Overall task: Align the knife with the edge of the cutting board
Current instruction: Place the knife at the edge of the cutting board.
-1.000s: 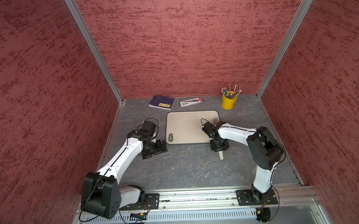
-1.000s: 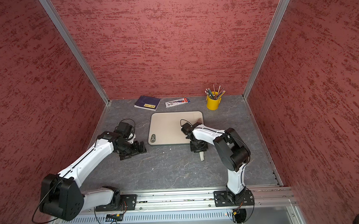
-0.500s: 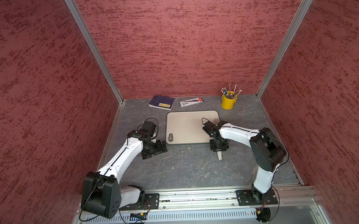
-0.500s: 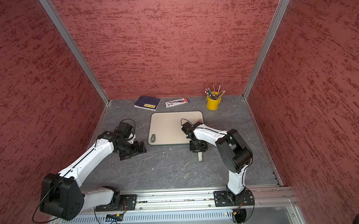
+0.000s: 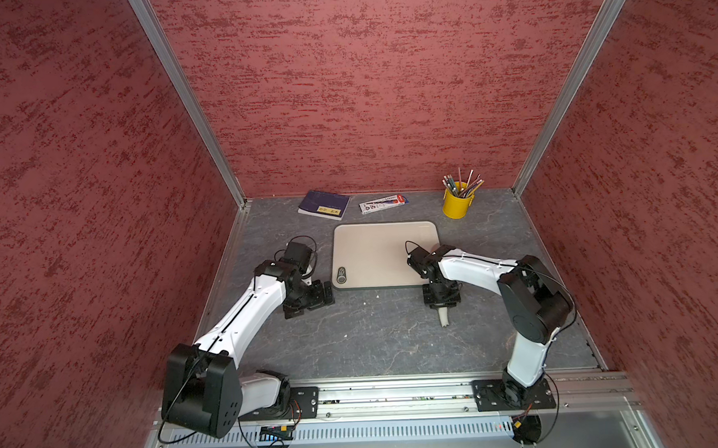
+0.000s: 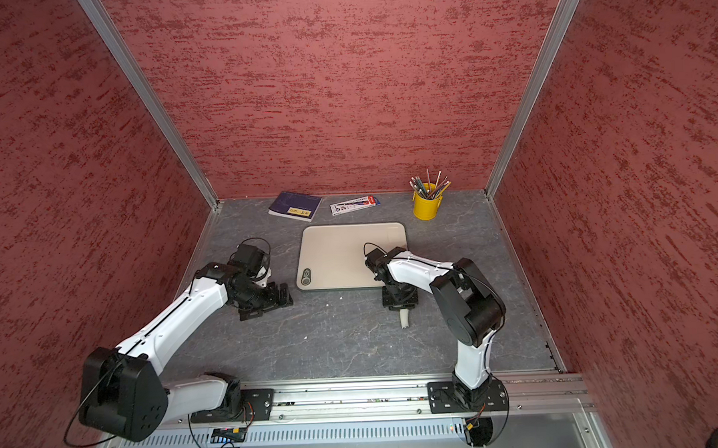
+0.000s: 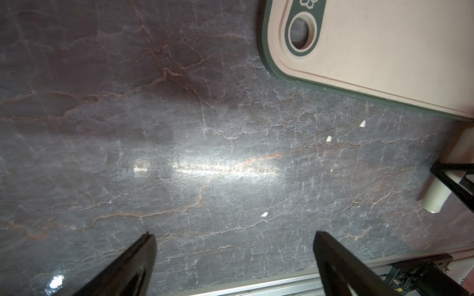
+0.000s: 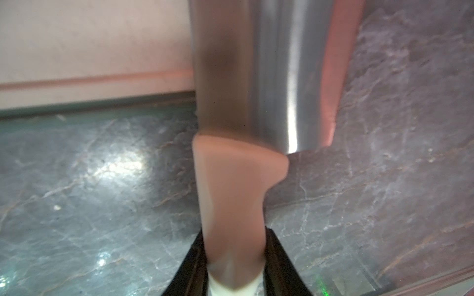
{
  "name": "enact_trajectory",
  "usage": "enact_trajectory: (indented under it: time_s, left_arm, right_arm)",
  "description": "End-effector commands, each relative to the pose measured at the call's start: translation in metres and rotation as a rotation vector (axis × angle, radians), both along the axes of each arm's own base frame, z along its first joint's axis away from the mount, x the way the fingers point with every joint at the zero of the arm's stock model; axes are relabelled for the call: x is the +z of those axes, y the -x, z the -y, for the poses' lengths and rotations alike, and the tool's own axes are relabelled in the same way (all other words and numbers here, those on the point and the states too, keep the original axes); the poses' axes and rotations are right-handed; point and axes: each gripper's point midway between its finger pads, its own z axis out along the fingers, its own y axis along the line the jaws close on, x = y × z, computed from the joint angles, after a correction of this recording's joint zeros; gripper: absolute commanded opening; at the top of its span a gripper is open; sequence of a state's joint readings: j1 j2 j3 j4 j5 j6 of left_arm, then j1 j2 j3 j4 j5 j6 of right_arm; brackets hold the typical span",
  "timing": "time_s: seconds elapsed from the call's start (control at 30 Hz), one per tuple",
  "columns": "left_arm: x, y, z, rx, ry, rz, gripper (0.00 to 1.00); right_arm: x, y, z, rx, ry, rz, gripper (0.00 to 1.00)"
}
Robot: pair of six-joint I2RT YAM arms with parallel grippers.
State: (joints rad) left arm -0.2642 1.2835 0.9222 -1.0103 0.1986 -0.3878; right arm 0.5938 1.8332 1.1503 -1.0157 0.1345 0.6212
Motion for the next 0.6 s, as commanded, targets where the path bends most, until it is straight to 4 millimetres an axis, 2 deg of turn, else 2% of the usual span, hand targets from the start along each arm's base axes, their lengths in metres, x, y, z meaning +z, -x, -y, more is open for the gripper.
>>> enact_trajectory:
  time_s: [0.0,0.57]
  left_arm:
    - [0.0055,-0.0012,-0.0002,-0.007,-0.007,0.027,1.0]
    - [0.0055,-0.0017,-0.0003,-0.007,-0.01,0.028,1.0]
  right_arm:
    - [0.0006,0.0004,0.0021,-0.014,-0.002,0.012,0.0]
    - [0.0029,-0.0036,-0.0018,-0.024,-0.022,0.007,0.0]
